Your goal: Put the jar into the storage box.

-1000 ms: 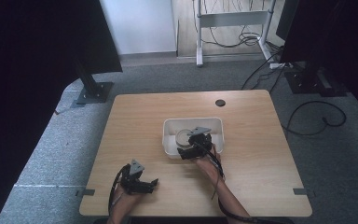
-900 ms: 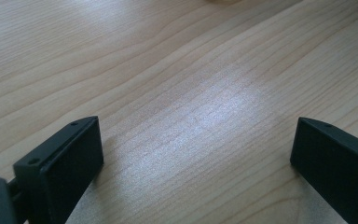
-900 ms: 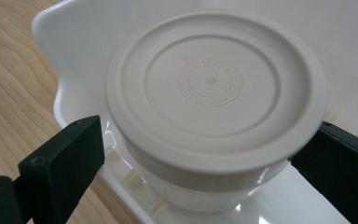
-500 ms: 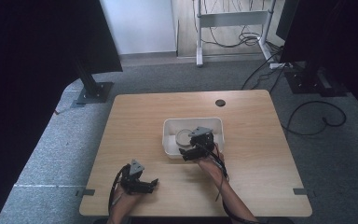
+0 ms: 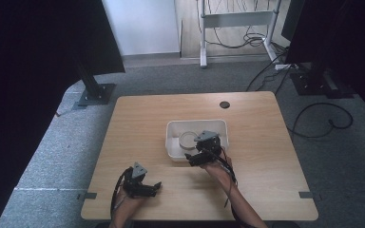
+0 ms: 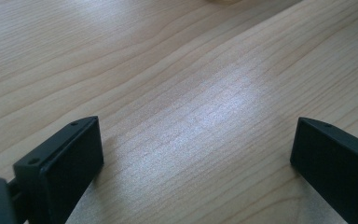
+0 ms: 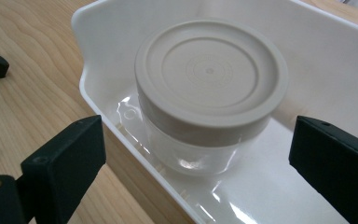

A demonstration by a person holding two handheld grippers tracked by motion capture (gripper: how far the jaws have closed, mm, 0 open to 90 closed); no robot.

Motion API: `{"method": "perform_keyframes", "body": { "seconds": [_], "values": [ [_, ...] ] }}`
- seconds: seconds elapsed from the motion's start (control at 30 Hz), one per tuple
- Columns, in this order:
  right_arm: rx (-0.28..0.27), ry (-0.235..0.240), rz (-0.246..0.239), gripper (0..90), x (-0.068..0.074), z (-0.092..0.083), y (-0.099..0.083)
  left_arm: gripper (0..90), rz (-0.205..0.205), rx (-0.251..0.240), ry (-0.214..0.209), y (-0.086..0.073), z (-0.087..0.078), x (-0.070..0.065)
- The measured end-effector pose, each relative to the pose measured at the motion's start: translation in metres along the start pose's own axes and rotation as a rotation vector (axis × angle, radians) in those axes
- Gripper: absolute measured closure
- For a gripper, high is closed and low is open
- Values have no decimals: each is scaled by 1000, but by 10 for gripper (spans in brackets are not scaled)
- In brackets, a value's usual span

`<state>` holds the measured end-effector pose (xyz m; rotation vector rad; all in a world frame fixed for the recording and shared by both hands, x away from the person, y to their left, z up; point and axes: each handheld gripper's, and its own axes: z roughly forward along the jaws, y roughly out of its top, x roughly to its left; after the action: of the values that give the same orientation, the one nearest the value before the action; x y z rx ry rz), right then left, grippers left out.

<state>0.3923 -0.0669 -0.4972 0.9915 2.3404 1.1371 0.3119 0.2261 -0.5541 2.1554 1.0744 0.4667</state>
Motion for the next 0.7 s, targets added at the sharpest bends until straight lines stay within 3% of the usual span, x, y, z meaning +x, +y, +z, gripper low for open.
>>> {"method": "perform_keyframes", "body": {
  "seconds": [0.7],
  "values": [
    [-4,20,-40,51,-2,-18,-13,20,2,0,1,0,0,0]
  ]
}}
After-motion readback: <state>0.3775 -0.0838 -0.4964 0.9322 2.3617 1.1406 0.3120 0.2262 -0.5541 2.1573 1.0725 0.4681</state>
